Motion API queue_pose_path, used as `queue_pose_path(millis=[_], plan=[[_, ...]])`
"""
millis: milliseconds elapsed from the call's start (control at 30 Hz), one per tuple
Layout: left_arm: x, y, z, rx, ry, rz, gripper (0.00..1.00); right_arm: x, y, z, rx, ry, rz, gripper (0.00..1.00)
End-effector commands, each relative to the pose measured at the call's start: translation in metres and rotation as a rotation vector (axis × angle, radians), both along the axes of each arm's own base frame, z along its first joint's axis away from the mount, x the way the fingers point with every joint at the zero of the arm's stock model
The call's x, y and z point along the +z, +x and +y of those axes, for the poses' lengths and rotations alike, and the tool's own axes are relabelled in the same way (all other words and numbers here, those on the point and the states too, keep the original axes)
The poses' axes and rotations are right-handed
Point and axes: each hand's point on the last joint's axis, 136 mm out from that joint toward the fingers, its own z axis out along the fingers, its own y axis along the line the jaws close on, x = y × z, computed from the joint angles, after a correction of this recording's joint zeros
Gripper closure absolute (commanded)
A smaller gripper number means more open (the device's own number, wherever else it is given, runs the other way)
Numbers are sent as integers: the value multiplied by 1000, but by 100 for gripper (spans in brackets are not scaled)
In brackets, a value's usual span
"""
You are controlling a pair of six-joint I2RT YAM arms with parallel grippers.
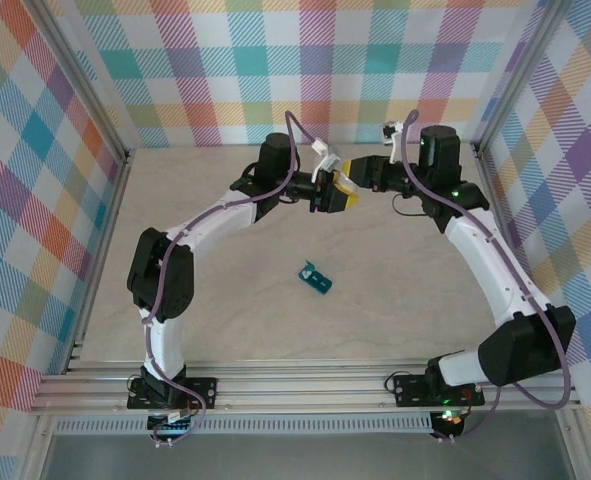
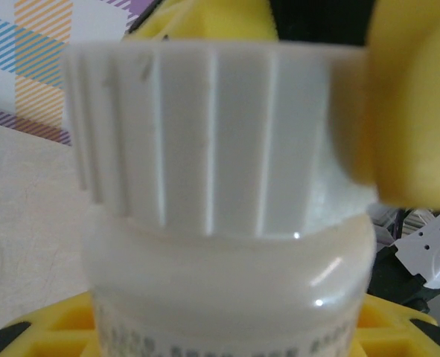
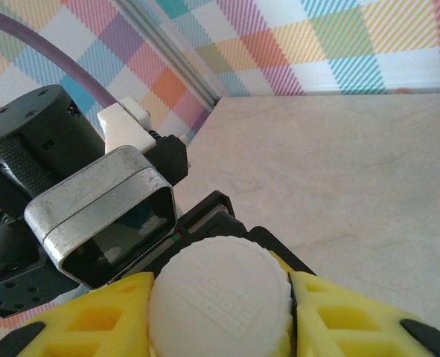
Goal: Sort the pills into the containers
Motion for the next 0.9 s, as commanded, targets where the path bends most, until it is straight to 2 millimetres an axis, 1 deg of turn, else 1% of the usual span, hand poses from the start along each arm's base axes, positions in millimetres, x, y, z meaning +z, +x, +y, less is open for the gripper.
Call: queue_pose_path(millis=[0,67,233,333,467,500,567,600,633,667,767,867], plan=[[19,5,-5,51,-27,-95,100,12,-18,15,-41,32,2,73],[21,6,-6,67,-27,-100,100,8,-19,18,-71,23,6,74],[26,10,-7,96,-28,-98,91,1,-12,12,-132,7,2,75],[28,12,-7,109,-18,-91,81,3,-8,7,-168,5,-11,76],[24,13,-4,126,6,-67,66,0,-3,-2,-237,-8,-12,78],[20,12,-3,131,16,-56,58,-1,-3,-5,-253,-11,-10,78],[13,11,0,138,35,-40,46,-4,-2,-9,-277,-14,-11,78],[10,10,2,143,44,-32,33,-6,-2,-12,-291,-15,-10,78],[6,8,4,146,54,-22,3,-9,-3,-14,-301,-21,-4,78],[3,7,8,154,62,-16,0,-12,-3,-16,-314,-26,-2,78],[-1,3,19,182,80,-11,0,-23,-3,-26,-354,-50,2,77],[4,-4,34,213,80,-17,0,-33,-2,-37,-390,-62,6,76]])
